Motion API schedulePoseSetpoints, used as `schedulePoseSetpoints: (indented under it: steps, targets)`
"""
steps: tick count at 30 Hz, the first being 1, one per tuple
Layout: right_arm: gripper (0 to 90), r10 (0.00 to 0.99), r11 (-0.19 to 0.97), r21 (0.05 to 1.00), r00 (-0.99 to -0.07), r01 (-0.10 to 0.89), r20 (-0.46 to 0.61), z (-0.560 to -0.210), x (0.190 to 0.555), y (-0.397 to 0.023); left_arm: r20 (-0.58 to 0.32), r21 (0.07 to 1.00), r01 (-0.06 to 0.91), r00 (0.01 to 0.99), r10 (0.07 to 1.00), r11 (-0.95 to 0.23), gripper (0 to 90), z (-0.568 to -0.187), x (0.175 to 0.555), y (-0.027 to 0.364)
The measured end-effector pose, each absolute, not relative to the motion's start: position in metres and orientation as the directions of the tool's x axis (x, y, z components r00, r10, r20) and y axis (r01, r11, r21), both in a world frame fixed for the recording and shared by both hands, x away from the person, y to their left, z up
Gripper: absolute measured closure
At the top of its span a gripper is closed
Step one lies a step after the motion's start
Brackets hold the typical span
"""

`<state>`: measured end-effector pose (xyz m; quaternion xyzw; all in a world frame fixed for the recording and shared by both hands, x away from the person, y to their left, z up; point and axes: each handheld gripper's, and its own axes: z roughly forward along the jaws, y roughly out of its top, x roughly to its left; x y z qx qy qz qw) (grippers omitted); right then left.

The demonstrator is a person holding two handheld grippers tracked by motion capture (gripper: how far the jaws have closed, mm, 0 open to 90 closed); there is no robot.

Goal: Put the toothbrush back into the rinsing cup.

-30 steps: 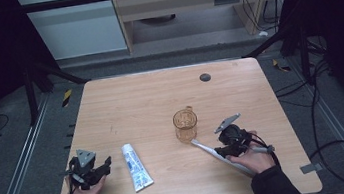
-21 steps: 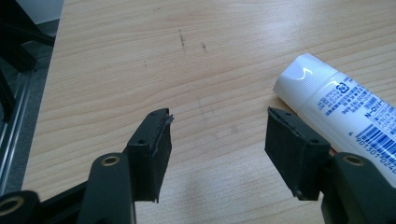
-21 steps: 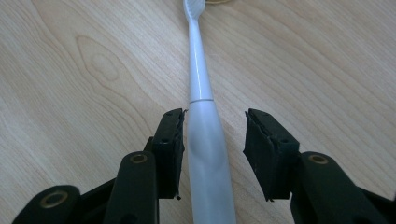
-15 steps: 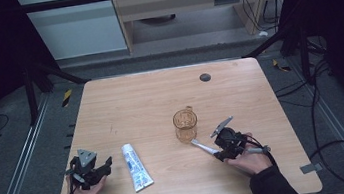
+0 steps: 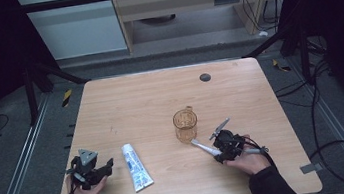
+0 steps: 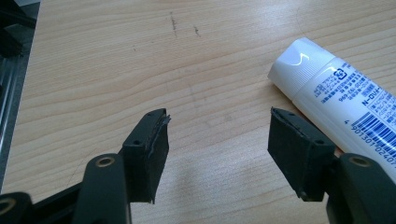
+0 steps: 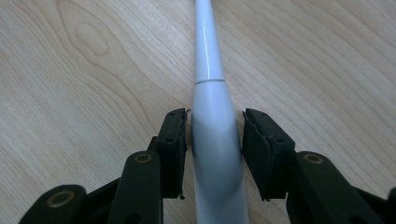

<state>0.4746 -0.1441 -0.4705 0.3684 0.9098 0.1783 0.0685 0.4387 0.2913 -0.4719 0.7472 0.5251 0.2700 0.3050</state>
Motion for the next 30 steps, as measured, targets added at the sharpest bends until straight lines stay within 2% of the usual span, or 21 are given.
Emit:
schedulePoseSetpoints:
  steps: [8,21,30]
  targets:
    - [65.0,0.695,0.667,0.368,-0.719,0.648,0.003,-0.472,0.475,-0.144,0.078,0.733,0.627,0.306,0.949,-0.263,37.8,-0.473,0.439,0.291]
    - [67.0,0.686,0.673,0.362,-0.728,0.645,0.021,-0.469,0.473,-0.142,0.078,0.727,0.633,0.31,0.947,-0.267,38.5,-0.473,0.44,0.291]
    - [67.2,0.685,0.641,0.416,-0.726,0.644,0.068,-0.455,0.465,-0.149,0.081,0.724,0.635,0.31,0.947,-0.27,38.6,-0.473,0.439,0.291]
